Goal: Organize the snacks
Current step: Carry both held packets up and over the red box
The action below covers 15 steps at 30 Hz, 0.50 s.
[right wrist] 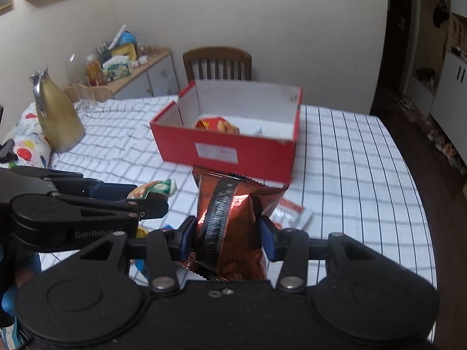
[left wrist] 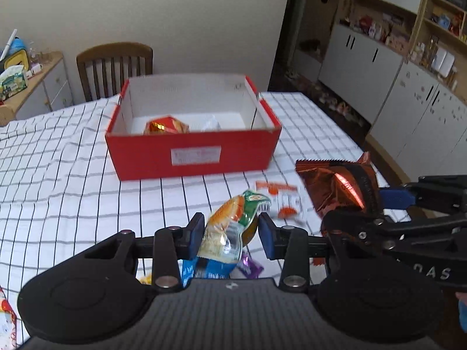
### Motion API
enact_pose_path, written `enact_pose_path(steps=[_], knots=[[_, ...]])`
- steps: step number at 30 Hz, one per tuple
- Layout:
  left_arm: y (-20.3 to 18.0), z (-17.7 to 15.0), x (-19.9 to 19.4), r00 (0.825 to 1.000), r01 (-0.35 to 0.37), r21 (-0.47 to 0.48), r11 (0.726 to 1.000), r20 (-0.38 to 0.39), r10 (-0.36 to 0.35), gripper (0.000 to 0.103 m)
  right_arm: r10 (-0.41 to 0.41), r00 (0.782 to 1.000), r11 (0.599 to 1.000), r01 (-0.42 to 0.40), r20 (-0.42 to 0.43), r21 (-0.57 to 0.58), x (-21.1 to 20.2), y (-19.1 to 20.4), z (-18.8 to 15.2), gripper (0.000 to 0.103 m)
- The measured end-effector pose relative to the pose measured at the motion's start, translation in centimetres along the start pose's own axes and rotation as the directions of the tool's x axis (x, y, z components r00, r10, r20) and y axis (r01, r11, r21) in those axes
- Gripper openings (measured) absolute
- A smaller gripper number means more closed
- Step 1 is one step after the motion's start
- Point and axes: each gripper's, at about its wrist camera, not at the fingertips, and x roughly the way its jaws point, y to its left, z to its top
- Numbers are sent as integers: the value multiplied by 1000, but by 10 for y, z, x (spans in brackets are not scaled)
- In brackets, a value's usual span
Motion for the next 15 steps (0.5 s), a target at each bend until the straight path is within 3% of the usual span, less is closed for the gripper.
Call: enact_pose_path(steps=[15], knots=[[28, 22, 10, 1000, -8, -63, 998, 28, 10, 34, -19, 999, 999, 21, 47, -50, 18, 8, 37, 44]])
